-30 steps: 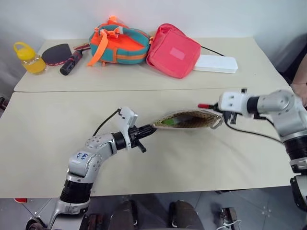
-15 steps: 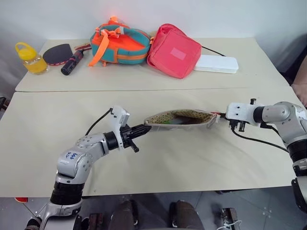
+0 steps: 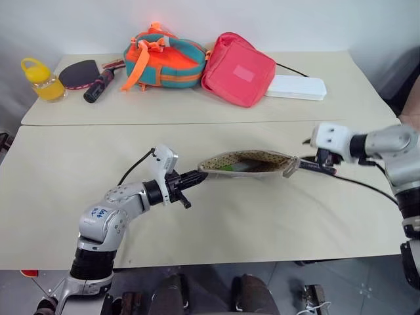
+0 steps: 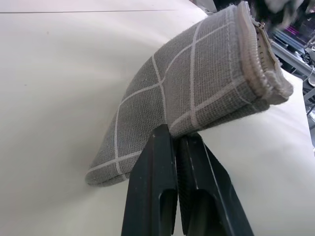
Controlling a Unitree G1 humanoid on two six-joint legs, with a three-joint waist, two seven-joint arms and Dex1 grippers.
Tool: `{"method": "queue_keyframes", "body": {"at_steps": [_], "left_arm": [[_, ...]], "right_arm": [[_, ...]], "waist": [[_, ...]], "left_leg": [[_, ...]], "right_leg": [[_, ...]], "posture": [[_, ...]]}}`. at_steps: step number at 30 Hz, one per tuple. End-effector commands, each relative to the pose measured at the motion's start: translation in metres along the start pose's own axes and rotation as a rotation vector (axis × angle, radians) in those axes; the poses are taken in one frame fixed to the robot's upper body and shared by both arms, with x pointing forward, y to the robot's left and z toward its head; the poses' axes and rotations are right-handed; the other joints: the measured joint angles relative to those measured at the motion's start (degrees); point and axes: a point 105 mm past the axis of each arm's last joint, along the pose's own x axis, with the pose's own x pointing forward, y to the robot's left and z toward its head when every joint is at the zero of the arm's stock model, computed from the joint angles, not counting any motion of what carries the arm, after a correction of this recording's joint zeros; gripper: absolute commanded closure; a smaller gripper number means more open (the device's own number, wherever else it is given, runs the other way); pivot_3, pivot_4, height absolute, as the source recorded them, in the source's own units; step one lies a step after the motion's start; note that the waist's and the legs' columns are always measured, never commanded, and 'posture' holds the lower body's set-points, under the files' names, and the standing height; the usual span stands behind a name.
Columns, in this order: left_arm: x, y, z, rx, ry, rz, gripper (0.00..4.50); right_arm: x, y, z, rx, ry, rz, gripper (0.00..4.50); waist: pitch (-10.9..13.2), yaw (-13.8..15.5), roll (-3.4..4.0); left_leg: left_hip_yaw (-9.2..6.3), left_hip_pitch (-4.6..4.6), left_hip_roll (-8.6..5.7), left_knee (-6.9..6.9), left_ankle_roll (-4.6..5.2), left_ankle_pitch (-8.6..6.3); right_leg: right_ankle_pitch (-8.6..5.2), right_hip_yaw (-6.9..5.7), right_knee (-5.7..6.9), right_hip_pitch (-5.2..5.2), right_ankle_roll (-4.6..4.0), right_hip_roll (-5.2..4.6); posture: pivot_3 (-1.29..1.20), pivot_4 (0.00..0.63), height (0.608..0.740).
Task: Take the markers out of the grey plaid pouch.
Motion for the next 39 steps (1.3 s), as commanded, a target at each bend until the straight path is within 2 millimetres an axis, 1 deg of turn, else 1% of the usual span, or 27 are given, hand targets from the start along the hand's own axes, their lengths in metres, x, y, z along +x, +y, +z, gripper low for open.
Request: {"method": "queue_keyframes", "body": {"at_steps": [1, 4, 5, 7, 9, 10, 11, 13, 15, 17, 18, 20, 23, 26, 28, 32, 34, 36, 37, 39], "left_arm": [[0.003, -0.007, 0.009, 0.028, -0.037, -0.027, 4.50], [0.004, -0.009, 0.009, 0.022, -0.038, -0.034, 4.50], [0.004, -0.009, 0.009, 0.018, -0.040, -0.035, 4.50], [0.004, -0.008, 0.009, 0.020, -0.035, -0.031, 4.50], [0.005, -0.008, 0.009, 0.016, -0.034, -0.031, 4.50], [0.005, -0.008, 0.010, 0.010, -0.036, -0.030, 4.50], [0.006, -0.009, 0.011, -0.003, -0.041, -0.035, 4.50], [0.007, -0.011, 0.012, -0.024, -0.049, -0.048, 4.50], [0.008, -0.012, 0.010, -0.034, -0.039, -0.046, 4.50], [0.009, -0.013, 0.009, -0.039, -0.033, -0.048, 4.50], [0.009, -0.014, 0.009, -0.042, -0.034, -0.054, 4.50], [0.010, -0.016, 0.009, -0.039, -0.031, -0.061, 4.50], [0.010, -0.017, 0.009, -0.037, -0.026, -0.062, 4.50], [0.010, -0.017, 0.009, -0.037, -0.025, -0.061, 4.50], [0.011, -0.017, 0.009, -0.036, -0.026, -0.061, 4.50], [0.012, -0.016, 0.008, -0.036, -0.026, -0.056, 4.50], [0.012, -0.016, 0.006, -0.031, -0.017, -0.056, 4.50], [0.012, -0.016, 0.006, -0.031, -0.017, -0.058, 4.50], [0.012, -0.017, 0.007, -0.032, -0.018, -0.058, 4.50], [0.012, -0.017, 0.007, -0.032, -0.019, -0.059, 4.50]], "right_arm": [[-0.017, -0.026, 0.048, -0.028, -0.169, -0.092, 2.31], [-0.019, -0.016, 0.071, 0.011, -0.259, -0.019, 2.31], [-0.021, -0.014, 0.083, 0.030, -0.314, -0.002, 2.31], [-0.028, -0.005, 0.115, 0.080, -0.455, 0.062, 2.31], [-0.035, 0.013, 0.141, 0.116, -0.549, 0.173, 2.31], [-0.037, 0.028, 0.149, 0.135, -0.571, 0.253, 2.31], [-0.034, 0.044, 0.153, 0.137, -0.566, 0.318, 2.31], [-0.025, 0.068, 0.149, 0.130, -0.519, 0.379, 2.31], [-0.008, 0.078, 0.131, 0.089, -0.424, 0.350, 2.31], [0.004, 0.082, 0.120, 0.064, -0.382, 0.320, 2.31], [0.010, 0.082, 0.114, 0.059, -0.370, 0.291, 2.31], [0.017, 0.080, 0.107, 0.079, -0.367, 0.254, 2.31], [0.018, 0.080, 0.103, 0.104, -0.372, 0.251, 2.88], [0.018, 0.079, 0.100, 0.122, -0.375, 0.249, 3.90], [0.016, 0.080, 0.096, 0.127, -0.364, 0.258, 4.48], [0.001, 0.089, 0.098, 0.213, -0.386, 0.358, 4.48], [-0.007, 0.092, 0.104, 0.242, -0.415, 0.403, 4.48], [-0.009, 0.091, 0.110, 0.281, -0.442, 0.420, 4.48], [-0.008, 0.089, 0.109, 0.281, -0.434, 0.404, 4.48], [-0.005, 0.089, 0.106, 0.268, -0.416, 0.392, 4.00]], "waist": [[0.00, 0.17, 0.00], [0.00, 0.29, -0.01], [0.00, 0.31, -0.01], [0.00, 0.35, -0.01], [0.00, 0.37, -0.01], [0.00, 0.38, -0.01], [0.00, 0.41, -0.01], [-0.07, 0.44, -0.13], [-0.06, 0.50, -0.18], [-0.06, 0.46, -0.19], [-0.06, 0.44, -0.19], [-0.06, 0.28, -0.19], [-0.06, 0.20, -0.19], [-0.06, 0.29, -0.19], [-0.06, 0.34, -0.19], [-0.06, 0.40, -0.19], [-0.06, 0.38, -0.19], [-0.06, 0.27, -0.19], [-0.06, 0.21, -0.19], [-0.06, 0.23, -0.19]], "left_leg": [[-0.03, 0.00, 0.01, -0.01, 0.00, 0.00], [-0.07, -0.01, 0.01, -0.05, 0.00, -0.01], [-0.08, -0.03, 0.01, -0.05, 0.00, -0.02], [-0.08, -0.05, -0.01, -0.03, 0.01, -0.02], [-0.08, -0.07, -0.01, -0.02, 0.01, -0.02], [-0.10, -0.07, 0.00, -0.03, 0.01, -0.02], [-0.13, -0.08, 0.00, -0.04, 0.01, -0.02], [-0.20, -0.07, 0.00, -0.05, 0.02, -0.03], [-0.21, -0.08, -0.02, 0.00, 0.04, -0.04], [-0.17, -0.08, -0.06, 0.10, 0.06, -0.04], [-0.14, -0.09, -0.07, 0.10, 0.08, -0.03], [-0.14, -0.09, -0.06, 0.16, 0.07, -0.02], [-0.14, -0.07, -0.03, 0.10, 0.04, 0.00], [-0.15, -0.07, -0.02, 0.05, 0.03, 0.00], [-0.15, -0.07, -0.03, 0.05, 0.04, 0.00], [-0.16, -0.08, -0.03, 0.05, 0.04, 0.00], [-0.17, -0.08, -0.03, 0.04, 0.05, 0.00], [-0.17, -0.08, -0.03, 0.05, 0.05, 0.00], [-0.17, -0.07, -0.02, 0.05, 0.05, 0.00], [-0.17, -0.07, -0.02, 0.07, 0.05, 0.00]], "right_leg": [[0.00, -0.03, 0.01, 0.00, 0.00, 0.01], [0.00, -0.06, -0.02, 0.04, 0.00, 0.01], [0.00, -0.07, -0.04, 0.04, 0.00, 0.01], [0.00, -0.07, -0.03, 0.03, 0.00, 0.00], [0.00, -0.06, 0.00, -0.01, 0.00, 0.00], [0.00, -0.07, 0.01, -0.01, 0.00, 0.00], [0.00, -0.08, 0.01, -0.01, 0.00, 0.00], [0.00, -0.12, -0.02, 0.05, 0.00, 0.00], [0.00, -0.15, -0.04, 0.10, 0.00, -0.02], [0.00, -0.12, -0.04, 0.12, 0.00, -0.05], [0.00, -0.09, -0.04, 0.09, 0.00, -0.05], [0.00, -0.09, 0.02, 0.07, 0.00, -0.05], [0.00, -0.08, 0.06, 0.05, 0.00, -0.01], [0.00, -0.10, 0.04, 0.04, 0.00, 0.00], [0.00, -0.10, 0.03, 0.05, 0.00, 0.00], [0.00, -0.10, 0.02, 0.06, 0.00, 0.00], [0.00, -0.10, 0.01, 0.06, 0.00, -0.01], [0.00, -0.10, 0.01, 0.06, 0.00, -0.01], [0.00, -0.10, 0.01, 0.06, 0.00, 0.00], [0.00, -0.09, 0.03, 0.06, 0.00, 0.00]], "posture": [[0.00, 0.150, 0.740], [0.00, 0.150, 0.740], [0.00, 0.150, 0.740], [0.00, 0.150, 0.740], [0.00, 0.150, 0.740], [0.00, 0.150, 0.740], [0.00, 0.150, 0.740], [0.00, 0.150, 0.740], [0.00, 0.150, 0.740], [0.00, 0.150, 0.740], [0.00, 0.150, 0.740], [0.00, 0.150, 0.740], [0.00, 0.150, 0.740], [0.00, 0.150, 0.740], [0.00, 0.150, 0.740], [0.00, 0.150, 0.740], [0.00, 0.150, 0.740], [0.00, 0.150, 0.740], [0.00, 0.150, 0.740], [0.00, 0.150, 0.740]]}}
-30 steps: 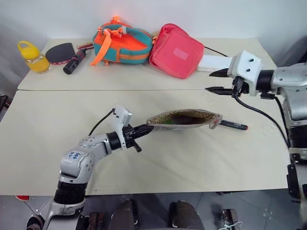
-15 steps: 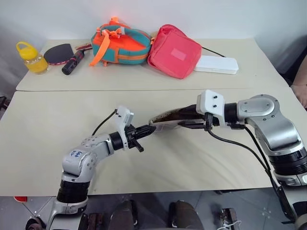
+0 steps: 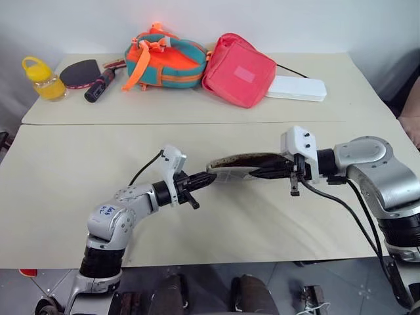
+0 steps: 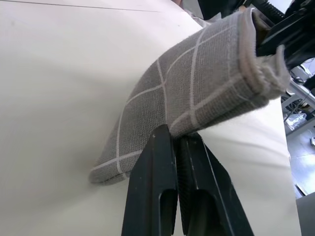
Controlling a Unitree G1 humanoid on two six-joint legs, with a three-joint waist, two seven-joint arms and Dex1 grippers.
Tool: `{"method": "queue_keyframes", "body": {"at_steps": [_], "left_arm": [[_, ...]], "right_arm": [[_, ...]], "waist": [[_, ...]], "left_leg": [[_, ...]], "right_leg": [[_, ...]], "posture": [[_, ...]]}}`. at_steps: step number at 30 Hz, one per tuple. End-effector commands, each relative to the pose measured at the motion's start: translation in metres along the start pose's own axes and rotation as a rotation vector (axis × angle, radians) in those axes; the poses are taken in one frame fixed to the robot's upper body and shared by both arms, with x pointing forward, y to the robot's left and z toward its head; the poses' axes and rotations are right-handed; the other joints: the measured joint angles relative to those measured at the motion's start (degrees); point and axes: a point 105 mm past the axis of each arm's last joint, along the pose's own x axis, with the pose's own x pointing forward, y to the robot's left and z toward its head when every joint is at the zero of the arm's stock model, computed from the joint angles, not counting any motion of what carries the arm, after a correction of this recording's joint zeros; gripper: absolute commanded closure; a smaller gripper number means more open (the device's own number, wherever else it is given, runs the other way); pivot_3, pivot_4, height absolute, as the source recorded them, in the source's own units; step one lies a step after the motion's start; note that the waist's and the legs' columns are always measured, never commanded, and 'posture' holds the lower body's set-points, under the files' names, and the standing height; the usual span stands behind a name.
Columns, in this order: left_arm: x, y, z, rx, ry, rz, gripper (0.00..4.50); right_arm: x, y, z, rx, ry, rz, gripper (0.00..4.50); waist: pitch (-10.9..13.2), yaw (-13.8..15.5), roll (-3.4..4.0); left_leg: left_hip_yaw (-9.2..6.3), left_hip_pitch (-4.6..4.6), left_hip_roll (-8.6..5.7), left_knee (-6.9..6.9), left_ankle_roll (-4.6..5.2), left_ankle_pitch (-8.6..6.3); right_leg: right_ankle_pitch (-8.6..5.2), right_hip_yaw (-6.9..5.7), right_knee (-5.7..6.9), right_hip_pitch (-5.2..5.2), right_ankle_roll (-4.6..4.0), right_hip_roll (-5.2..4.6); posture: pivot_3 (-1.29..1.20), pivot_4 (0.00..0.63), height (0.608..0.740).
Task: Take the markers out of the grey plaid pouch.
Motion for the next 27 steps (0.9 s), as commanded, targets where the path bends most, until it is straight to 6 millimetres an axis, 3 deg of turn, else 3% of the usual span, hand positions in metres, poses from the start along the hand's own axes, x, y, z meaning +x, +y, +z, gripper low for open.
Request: {"method": "queue_keyframes", "body": {"at_steps": [1, 4, 8, 11, 14, 17, 23, 27], "left_arm": [[0.000, -0.005, 0.009, 0.036, -0.019, -0.012, 4.50], [0.000, -0.005, 0.008, 0.038, -0.018, -0.014, 4.50], [0.000, -0.006, 0.008, 0.042, -0.015, -0.013, 4.50], [0.000, -0.006, 0.008, 0.043, -0.014, -0.015, 4.50], [0.001, -0.007, 0.008, 0.041, -0.015, -0.019, 4.50], [0.001, -0.006, 0.009, 0.041, -0.017, -0.018, 4.50], [0.003, -0.012, 0.013, -0.002, -0.028, -0.046, 4.50], [0.000, -0.025, 0.017, -0.029, 0.019, -0.112, 4.50]], "right_arm": [[-0.007, -0.004, 0.015, -0.065, -0.029, -0.036, 3.75], [-0.012, 0.000, 0.022, -0.024, -0.066, -0.016, 2.76], [-0.022, -0.005, 0.043, 0.030, -0.170, -0.025, 2.76], [-0.025, -0.014, 0.045, 0.022, -0.168, -0.071, 2.76], [-0.024, -0.018, 0.033, 0.015, -0.112, -0.098, 3.33], [-0.019, -0.016, 0.022, -0.014, -0.058, -0.093, 4.44], [-0.013, -0.022, 0.010, -0.160, 0.052, -0.125, 4.48], [-0.011, -0.020, 0.015, -0.259, 0.100, -0.101, 4.48]], "waist": [[0.00, 0.06, 0.00], [0.00, 0.17, 0.00], [0.00, 0.08, 0.00], [0.00, 0.09, -0.01], [0.00, 0.16, -0.01], [0.00, 0.17, -0.01], [0.00, 0.14, -0.01], [0.00, 0.14, -0.01]], "left_leg": [[0.00, 0.00, 0.00, 0.00, 0.00, 0.00], [0.00, -0.01, -0.01, 0.00, 0.00, 0.00], [0.00, -0.01, -0.01, -0.02, 0.00, 0.00], [-0.01, 0.00, 0.00, -0.01, 0.00, 0.00], [-0.01, -0.01, -0.01, -0.01, 0.01, -0.01], [0.00, -0.01, -0.02, -0.02, 0.01, -0.01], [0.02, -0.01, -0.01, -0.01, 0.00, 0.00], [0.01, -0.01, -0.01, -0.02, 0.00, 0.00]], "right_leg": [[0.00, 0.00, 0.00, 0.00, 0.00, 0.00], [0.00, 0.00, -0.01, 0.00, 0.00, -0.01], [0.00, 0.01, -0.02, 0.00, 0.00, -0.01], [0.00, 0.00, -0.01, 0.00, 0.00, 0.00], [0.00, 0.00, -0.02, 0.01, 0.00, -0.01], [0.00, 0.00, -0.02, 0.00, 0.00, -0.01], [0.00, 0.00, -0.01, 0.00, 0.00, -0.01], [0.00, -0.01, -0.01, -0.01, 0.00, -0.01]], "posture": [[0.00, 0.150, 0.740], [0.00, 0.150, 0.740], [0.00, 0.150, 0.740], [0.00, 0.150, 0.740], [0.00, 0.150, 0.740], [0.00, 0.150, 0.740], [0.00, 0.150, 0.740], [0.00, 0.150, 0.740]]}}
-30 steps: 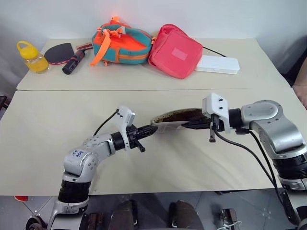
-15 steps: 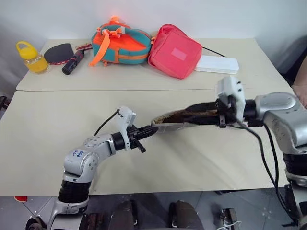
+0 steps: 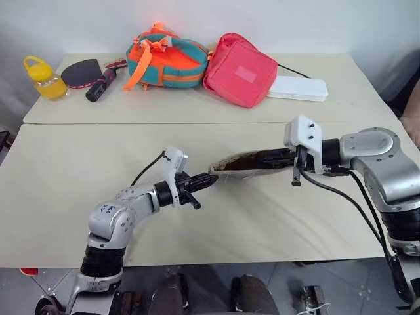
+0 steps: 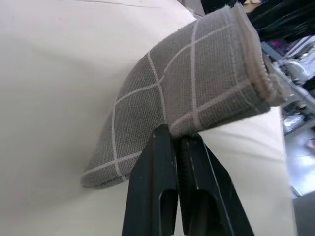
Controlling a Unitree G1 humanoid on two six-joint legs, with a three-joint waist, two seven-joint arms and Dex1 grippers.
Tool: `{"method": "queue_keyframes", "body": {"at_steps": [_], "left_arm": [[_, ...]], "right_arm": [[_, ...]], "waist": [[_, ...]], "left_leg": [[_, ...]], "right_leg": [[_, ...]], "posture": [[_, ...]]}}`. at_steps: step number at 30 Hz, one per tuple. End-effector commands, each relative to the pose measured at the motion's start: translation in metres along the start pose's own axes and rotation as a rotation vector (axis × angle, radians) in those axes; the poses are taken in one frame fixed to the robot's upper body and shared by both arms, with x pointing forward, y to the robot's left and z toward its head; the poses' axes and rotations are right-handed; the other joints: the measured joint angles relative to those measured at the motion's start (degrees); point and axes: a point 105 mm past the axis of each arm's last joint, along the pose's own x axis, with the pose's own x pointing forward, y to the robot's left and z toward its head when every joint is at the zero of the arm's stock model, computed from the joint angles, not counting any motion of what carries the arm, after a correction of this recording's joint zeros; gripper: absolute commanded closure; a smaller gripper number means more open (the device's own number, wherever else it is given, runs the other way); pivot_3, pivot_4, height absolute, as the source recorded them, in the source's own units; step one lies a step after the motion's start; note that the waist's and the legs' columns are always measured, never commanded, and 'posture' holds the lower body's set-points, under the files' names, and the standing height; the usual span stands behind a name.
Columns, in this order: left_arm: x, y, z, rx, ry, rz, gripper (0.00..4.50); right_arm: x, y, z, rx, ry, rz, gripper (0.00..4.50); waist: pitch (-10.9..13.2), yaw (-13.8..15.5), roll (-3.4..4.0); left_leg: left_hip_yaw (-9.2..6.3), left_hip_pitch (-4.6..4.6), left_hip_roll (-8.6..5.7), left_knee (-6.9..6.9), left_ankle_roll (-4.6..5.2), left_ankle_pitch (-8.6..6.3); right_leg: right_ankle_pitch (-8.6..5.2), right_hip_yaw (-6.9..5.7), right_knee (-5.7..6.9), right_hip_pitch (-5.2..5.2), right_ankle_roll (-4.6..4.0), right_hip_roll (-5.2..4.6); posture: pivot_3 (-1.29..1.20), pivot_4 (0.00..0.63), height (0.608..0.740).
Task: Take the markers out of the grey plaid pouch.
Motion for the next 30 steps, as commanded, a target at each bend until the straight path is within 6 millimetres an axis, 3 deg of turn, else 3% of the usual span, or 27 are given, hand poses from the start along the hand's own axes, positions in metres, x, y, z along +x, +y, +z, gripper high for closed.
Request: {"method": "queue_keyframes", "body": {"at_steps": [1, 5, 8, 13, 15, 18, 23, 27, 30], "left_arm": [[-0.004, -0.022, 0.015, 0.019, -0.001, -0.092, 4.50], [-0.014, -0.037, 0.013, -0.001, 0.068, -0.178, 4.50], [-0.019, -0.035, 0.003, -0.009, 0.122, -0.175, 4.50], [-0.010, -0.024, -0.009, -0.036, 0.121, -0.125, 4.50], [-0.005, -0.022, -0.016, -0.030, 0.129, -0.112, 4.50], [0.000, -0.024, -0.018, -0.028, 0.117, -0.113, 4.50], [-0.001, -0.020, -0.019, -0.031, 0.105, -0.095, 4.50], [-0.002, -0.017, -0.021, -0.030, 0.109, -0.081, 4.50], [-0.002, -0.015, -0.022, -0.031, 0.109, -0.074, 4.50]], "right_arm": [[-0.008, -0.004, 0.012, -0.130, 0.051, 0.002, 4.48], [-0.025, 0.010, 0.015, -0.091, 0.135, 0.122, 4.48], [-0.025, 0.018, 0.012, -0.106, 0.194, 0.179, 4.48], [0.003, 0.032, 0.003, -0.153, 0.194, 0.223, 4.48], [0.014, 0.032, -0.010, -0.192, 0.236, 0.203, 4.48], [0.020, 0.023, -0.023, -0.228, 0.280, 0.155, 4.48], [0.023, 0.018, -0.024, -0.248, 0.267, 0.142, 4.48], [0.022, 0.021, -0.022, -0.212, 0.239, 0.161, 3.74], [0.021, 0.024, -0.023, -0.210, 0.248, 0.184, 2.68]], "waist": [[0.00, -0.08, 0.00], [0.00, -0.01, 0.00], [0.00, -0.21, 0.00], [0.01, -0.06, -0.01], [0.01, -0.03, 0.00], [0.01, -0.01, 0.00], [0.01, 0.00, -0.01], [0.01, -0.09, 0.00], [0.01, -0.07, -0.01]], "left_leg": [[0.00, 0.00, 0.00, -0.01, 0.00, 0.00], [-0.01, 0.00, 0.00, -0.08, 0.00, 0.00], [-0.02, 0.02, 0.01, -0.11, -0.01, 0.00], [0.00, 0.04, 0.00, 0.00, -0.01, 0.00], [0.00, 0.02, 0.00, 0.03, -0.01, 0.00], [0.01, 0.01, -0.02, 0.03, -0.01, 0.00], [0.00, 0.02, -0.01, 0.04, -0.01, 0.00], [0.00, 0.04, 0.00, 0.04, -0.01, 0.00], [-0.01, 0.04, 0.00, 0.05, -0.01, 0.00]], "right_leg": [[0.00, 0.01, 0.00, -0.01, 0.00, 0.00], [0.00, 0.00, -0.03, -0.02, 0.00, 0.00], [0.00, 0.01, -0.06, -0.02, 0.00, 0.02], [-0.01, 0.04, -0.05, 0.03, -0.01, 0.00], [0.00, 0.03, -0.02, 0.02, -0.01, 0.01], [0.00, 0.03, -0.04, 0.02, -0.01, -0.01], [0.00, 0.02, -0.03, 0.04, -0.01, -0.01], [0.00, 0.02, 0.00, 0.04, -0.01, 0.00], [0.00, 0.02, 0.00, 0.04, -0.01, 0.00]], "posture": [[0.00, 0.150, 0.740], [0.00, 0.150, 0.740], [0.00, 0.150, 0.740], [0.00, 0.150, 0.740], [0.00, 0.150, 0.740], [0.00, 0.150, 0.740], [0.00, 0.150, 0.740], [0.00, 0.150, 0.740], [0.00, 0.150, 0.740]]}}
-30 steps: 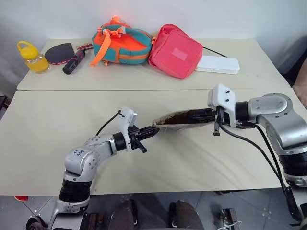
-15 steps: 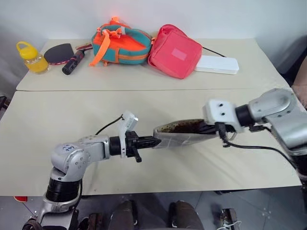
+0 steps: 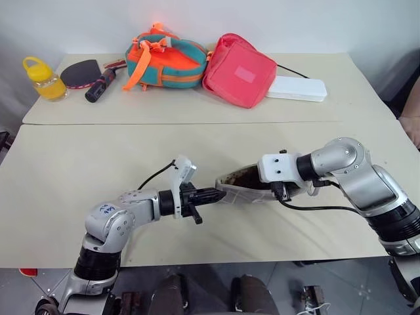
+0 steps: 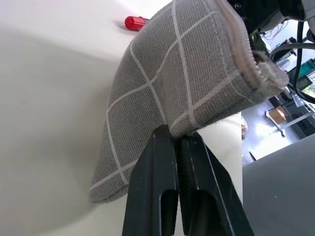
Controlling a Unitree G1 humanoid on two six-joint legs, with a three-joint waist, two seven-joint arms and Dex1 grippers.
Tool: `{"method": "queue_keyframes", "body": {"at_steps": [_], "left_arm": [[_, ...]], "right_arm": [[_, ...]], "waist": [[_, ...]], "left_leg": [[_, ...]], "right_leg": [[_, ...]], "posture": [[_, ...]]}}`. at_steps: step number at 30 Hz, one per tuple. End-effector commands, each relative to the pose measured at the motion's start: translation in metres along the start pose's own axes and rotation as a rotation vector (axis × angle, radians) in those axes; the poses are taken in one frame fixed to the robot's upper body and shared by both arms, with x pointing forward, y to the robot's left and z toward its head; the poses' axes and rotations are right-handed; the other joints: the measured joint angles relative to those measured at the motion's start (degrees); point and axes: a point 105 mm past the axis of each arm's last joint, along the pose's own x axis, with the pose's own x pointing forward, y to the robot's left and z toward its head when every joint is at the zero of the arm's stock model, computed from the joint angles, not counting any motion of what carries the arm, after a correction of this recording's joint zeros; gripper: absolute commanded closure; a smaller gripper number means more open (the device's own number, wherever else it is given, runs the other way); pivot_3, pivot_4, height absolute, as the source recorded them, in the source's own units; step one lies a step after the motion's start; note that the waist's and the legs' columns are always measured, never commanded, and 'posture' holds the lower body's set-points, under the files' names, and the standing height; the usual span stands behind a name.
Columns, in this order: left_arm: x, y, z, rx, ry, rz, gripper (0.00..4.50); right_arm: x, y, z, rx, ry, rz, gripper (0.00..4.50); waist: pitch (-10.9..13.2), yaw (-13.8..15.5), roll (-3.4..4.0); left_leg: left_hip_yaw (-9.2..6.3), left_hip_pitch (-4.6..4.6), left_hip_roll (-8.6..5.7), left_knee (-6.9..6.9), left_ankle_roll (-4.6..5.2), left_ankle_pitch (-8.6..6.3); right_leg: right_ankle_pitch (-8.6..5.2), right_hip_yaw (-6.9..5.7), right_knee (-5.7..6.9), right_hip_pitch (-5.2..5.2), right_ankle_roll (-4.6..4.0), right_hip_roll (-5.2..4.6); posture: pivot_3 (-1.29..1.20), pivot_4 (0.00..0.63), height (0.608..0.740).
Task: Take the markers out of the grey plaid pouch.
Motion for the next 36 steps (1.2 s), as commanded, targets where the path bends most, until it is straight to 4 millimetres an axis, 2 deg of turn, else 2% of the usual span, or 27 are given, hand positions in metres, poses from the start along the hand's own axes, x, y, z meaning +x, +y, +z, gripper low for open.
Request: {"method": "queue_keyframes", "body": {"at_steps": [1, 13, 17, 24, 29, 36], "left_arm": [[0.000, 0.004, -0.003, -0.006, -0.001, 0.021, 4.50], [0.003, 0.003, -0.004, 0.006, 0.005, 0.017, 4.50], [0.003, 0.004, -0.006, 0.013, 0.012, 0.025, 4.50], [0.004, 0.003, -0.003, 0.027, -0.003, 0.027, 4.50], [0.004, 0.002, 0.000, 0.040, -0.014, 0.019, 4.50], [0.004, 0.002, -0.003, 0.039, -0.004, 0.021, 4.50]], "right_arm": [[-0.006, 0.002, 0.001, -0.003, -0.004, 0.011, 2.68], [0.009, 0.004, -0.026, -0.062, 0.104, 0.019, 2.68], [0.015, 0.011, -0.025, -0.058, 0.091, 0.054, 2.68], [0.015, 0.016, -0.007, -0.033, 0.013, 0.084, 2.68], [0.018, 0.020, -0.023, -0.039, 0.103, 0.093, 2.68], [0.026, 0.014, -0.026, -0.031, 0.116, 0.068, 2.68]], "waist": [[0.00, 0.01, 0.00], [0.00, -0.03, 0.00], [-0.01, -0.06, 0.00], [-0.02, -0.17, -0.04], [-0.02, -0.09, -0.04], [-0.02, -0.17, -0.04]], "left_leg": [[0.00, 0.00, 0.00, 0.00, 0.00, 0.00], [0.00, 0.04, 0.00, 0.03, 0.00, 0.00], [-0.02, 0.10, 0.01, 0.06, 0.00, 0.00], [-0.04, 0.17, 0.04, 0.08, 0.00, 0.00], [-0.04, 0.15, 0.04, 0.09, 0.00, 0.00], [-0.04, 0.15, 0.05, 0.08, 0.00, 0.00]], "right_leg": [[0.00, 0.00, 0.00, 0.00, 0.00, 0.00], [0.00, 0.00, 0.01, 0.04, 0.00, 0.00], [0.00, -0.01, 0.00, 0.14, 0.00, 0.01], [0.00, -0.02, 0.01, 0.21, 0.00, 0.04], [0.00, -0.02, 0.01, 0.19, 0.00, 0.03], [0.00, -0.02, 0.01, 0.19, 0.00, 0.04]], "posture": [[0.00, 0.150, 0.740], [0.00, 0.150, 0.740], [0.00, 0.150, 0.740], [0.00, 0.150, 0.740], [0.00, 0.150, 0.740], [0.00, 0.150, 0.740]]}}
